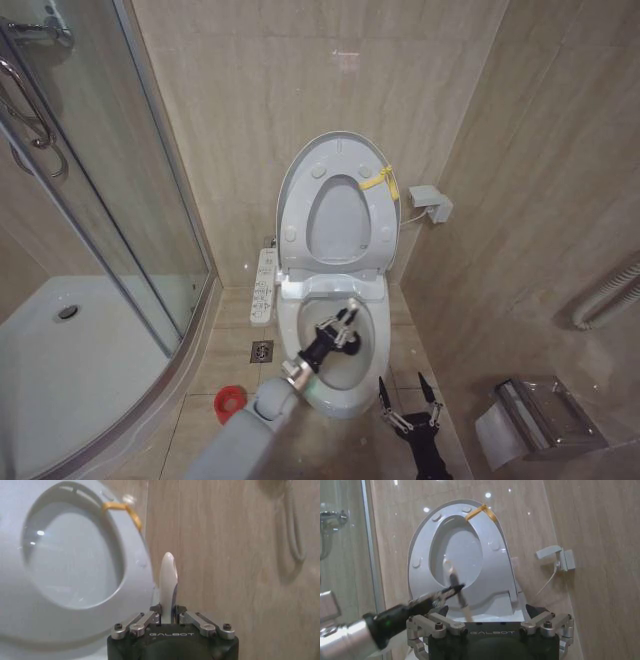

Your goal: Open the toilet lid, clean the toilet bowl with a toilet brush, close the toilet lid, and flush.

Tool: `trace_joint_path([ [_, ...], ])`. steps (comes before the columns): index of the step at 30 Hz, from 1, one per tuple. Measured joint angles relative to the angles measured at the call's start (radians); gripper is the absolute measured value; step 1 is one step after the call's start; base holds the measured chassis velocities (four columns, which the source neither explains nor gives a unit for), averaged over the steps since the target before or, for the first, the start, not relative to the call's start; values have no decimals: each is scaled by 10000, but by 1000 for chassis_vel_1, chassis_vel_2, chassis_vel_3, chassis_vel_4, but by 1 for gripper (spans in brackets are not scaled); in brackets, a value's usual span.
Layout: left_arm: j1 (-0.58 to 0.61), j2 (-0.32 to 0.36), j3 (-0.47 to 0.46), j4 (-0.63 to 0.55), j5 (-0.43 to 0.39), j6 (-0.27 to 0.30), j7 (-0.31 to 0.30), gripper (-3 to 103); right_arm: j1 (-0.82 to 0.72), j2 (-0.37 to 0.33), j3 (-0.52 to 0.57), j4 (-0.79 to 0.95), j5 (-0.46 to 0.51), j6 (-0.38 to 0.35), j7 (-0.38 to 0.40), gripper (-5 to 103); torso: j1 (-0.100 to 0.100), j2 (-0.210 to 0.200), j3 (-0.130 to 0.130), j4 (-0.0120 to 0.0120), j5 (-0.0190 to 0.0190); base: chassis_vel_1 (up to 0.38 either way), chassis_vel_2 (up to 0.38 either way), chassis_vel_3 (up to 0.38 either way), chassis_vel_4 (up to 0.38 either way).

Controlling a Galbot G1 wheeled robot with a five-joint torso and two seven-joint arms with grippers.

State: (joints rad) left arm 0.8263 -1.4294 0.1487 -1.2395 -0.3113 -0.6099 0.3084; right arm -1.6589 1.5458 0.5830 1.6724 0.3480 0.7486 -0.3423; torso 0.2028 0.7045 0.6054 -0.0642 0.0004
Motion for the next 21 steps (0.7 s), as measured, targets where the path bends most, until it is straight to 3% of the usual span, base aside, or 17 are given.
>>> trace_joint_path([
  [6,198,-774,-185,38,26,-162,470,17,-72,-55,59,46,67,25,3,100,0,0,-1,0,-2,0,0,0,0],
  [21,-12,-774,-529,1781,162,-445,797,17,-46,-11,-20,0,84,82,-42,100,1,0,-1,3,-5,0,0,0,0],
])
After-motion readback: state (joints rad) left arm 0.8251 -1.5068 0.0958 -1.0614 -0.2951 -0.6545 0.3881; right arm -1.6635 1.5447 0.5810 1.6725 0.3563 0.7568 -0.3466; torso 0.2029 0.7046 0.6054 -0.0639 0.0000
